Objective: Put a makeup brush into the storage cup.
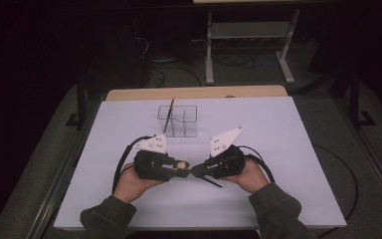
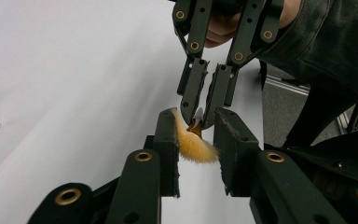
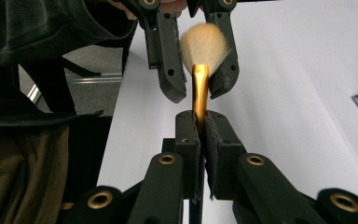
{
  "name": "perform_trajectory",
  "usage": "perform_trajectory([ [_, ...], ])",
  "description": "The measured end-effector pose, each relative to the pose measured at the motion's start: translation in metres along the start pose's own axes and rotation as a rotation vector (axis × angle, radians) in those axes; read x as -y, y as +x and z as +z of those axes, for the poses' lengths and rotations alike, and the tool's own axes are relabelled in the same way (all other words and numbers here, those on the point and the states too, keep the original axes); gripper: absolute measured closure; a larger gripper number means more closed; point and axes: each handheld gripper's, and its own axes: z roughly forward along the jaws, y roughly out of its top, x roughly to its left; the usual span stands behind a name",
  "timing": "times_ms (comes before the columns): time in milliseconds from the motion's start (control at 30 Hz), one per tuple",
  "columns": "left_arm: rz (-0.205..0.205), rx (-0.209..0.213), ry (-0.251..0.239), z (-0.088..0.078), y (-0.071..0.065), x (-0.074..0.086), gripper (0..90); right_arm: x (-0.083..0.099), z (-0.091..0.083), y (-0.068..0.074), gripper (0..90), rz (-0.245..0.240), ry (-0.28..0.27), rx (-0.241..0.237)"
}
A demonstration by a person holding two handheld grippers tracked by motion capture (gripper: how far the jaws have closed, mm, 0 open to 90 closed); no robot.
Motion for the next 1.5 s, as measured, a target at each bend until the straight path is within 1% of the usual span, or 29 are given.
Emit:
perform_trajectory([
  [33,-0.002,0.002,-0.002,0.000,0.000,0.000,72.2,0.000,0.000,0.000,83.5,0.002,0.000,-0.002],
  [100,-0.011,0.016,-0.010,-0.001,0.001,0.000,74.0,-0.001,0.000,0.001,83.5,-0.011,-0.003,0.001],
  [133,-0.013,0.015,-0.012,-0.001,0.001,0.000,74.9,-0.001,0.000,0.001,83.5,-0.014,-0.002,0.001],
  [167,-0.014,0.016,-0.013,-0.002,0.002,0.000,76.4,-0.002,0.000,0.002,83.5,-0.014,0.001,0.001],
  [200,-0.021,0.027,-0.018,-0.002,0.002,0.000,78.1,-0.002,0.000,0.003,83.5,-0.017,0.000,0.003],
  [233,-0.024,0.032,-0.023,-0.003,0.003,0.000,80.0,-0.003,0.000,0.003,83.5,-0.027,-0.001,0.004],
  [333,-0.044,0.046,-0.035,-0.004,0.004,0.000,82.0,-0.004,0.000,0.004,83.6,-0.030,-0.005,0.012],
  [367,-0.043,0.049,-0.035,-0.004,0.005,0.000,82.4,-0.004,0.000,0.005,83.6,-0.032,-0.007,0.014],
  [400,-0.052,0.052,-0.038,-0.005,0.005,-0.001,82.9,-0.004,0.000,0.005,83.5,-0.041,-0.007,0.020],
  [500,-0.055,0.052,-0.040,-0.006,0.005,-0.002,83.7,-0.005,-0.001,0.005,83.5,-0.056,-0.013,0.027],
  [600,-0.053,0.055,-0.034,-0.008,0.005,-0.005,83.9,-0.007,-0.002,0.007,82.8,-0.047,-0.023,0.027],
  [633,-0.044,0.053,-0.027,-0.008,0.005,-0.006,84.0,-0.007,-0.002,0.006,82.3,-0.064,-0.020,0.033],
  [667,-0.030,0.051,-0.025,-0.008,0.006,-0.007,84.0,-0.008,-0.002,0.008,81.6,-0.055,-0.017,0.031],
  [700,-0.030,0.050,-0.016,-0.009,0.005,-0.008,84.0,-0.009,-0.002,0.008,77.8,-0.058,-0.012,0.031],
  [733,-0.037,0.048,-0.013,-0.009,0.004,-0.009,84.0,-0.010,-0.002,0.007,74.1,-0.067,0.003,0.041],
  [767,-0.040,0.048,-0.012,-0.010,0.003,-0.010,84.1,-0.010,-0.002,0.007,73.6,-0.064,0.028,0.043],
  [800,-0.032,0.043,-0.010,-0.010,0.003,-0.011,84.1,-0.011,-0.001,0.006,72.7,-0.067,0.037,0.039],
  [833,-0.032,0.037,-0.005,-0.011,0.002,-0.012,84.1,-0.011,-0.001,0.006,71.4,-0.060,0.051,0.038],
  [867,-0.028,0.033,0.006,-0.011,0.002,-0.013,84.1,-0.011,-0.001,0.006,71.2,-0.066,0.058,0.040],
  [900,-0.021,0.034,0.008,-0.011,0.002,-0.014,84.1,-0.011,-0.001,0.006,71.0,-0.052,0.066,0.038],
  [933,-0.026,0.027,0.015,-0.011,0.001,-0.014,84.1,-0.011,-0.001,0.006,70.5,-0.045,0.068,0.038],
  [967,-0.029,0.026,0.022,-0.011,0.001,-0.015,84.1,-0.011,-0.001,0.005,70.5,-0.050,0.076,0.044],
  [1033,-0.020,0.025,0.029,-0.010,0.001,-0.016,84.1,-0.011,-0.002,0.005,70.3,-0.046,0.079,0.041],
  [1167,-0.002,0.014,0.049,-0.009,0.001,-0.020,84.1,-0.015,0.001,0.005,71.2,-0.043,0.111,0.045],
  [1200,0.001,0.012,0.054,-0.009,0.001,-0.021,84.1,-0.016,0.002,0.005,71.9,-0.051,0.116,0.046],
  [1233,-0.005,0.006,0.059,-0.009,0.000,-0.021,84.1,-0.017,0.003,0.005,73.1,-0.056,0.125,0.045],
  [1300,-0.003,0.002,0.066,-0.008,-0.001,-0.023,84.1,-0.018,0.005,0.005,75.7,-0.062,0.142,0.044],
  [1367,0.000,0.003,0.070,-0.009,-0.001,-0.023,84.1,-0.019,0.005,0.005,78.7,-0.063,0.145,0.040],
  [1500,-0.003,0.007,0.070,-0.008,-0.001,-0.023,84.1,-0.019,0.006,0.004,81.6,-0.059,0.152,0.040],
])
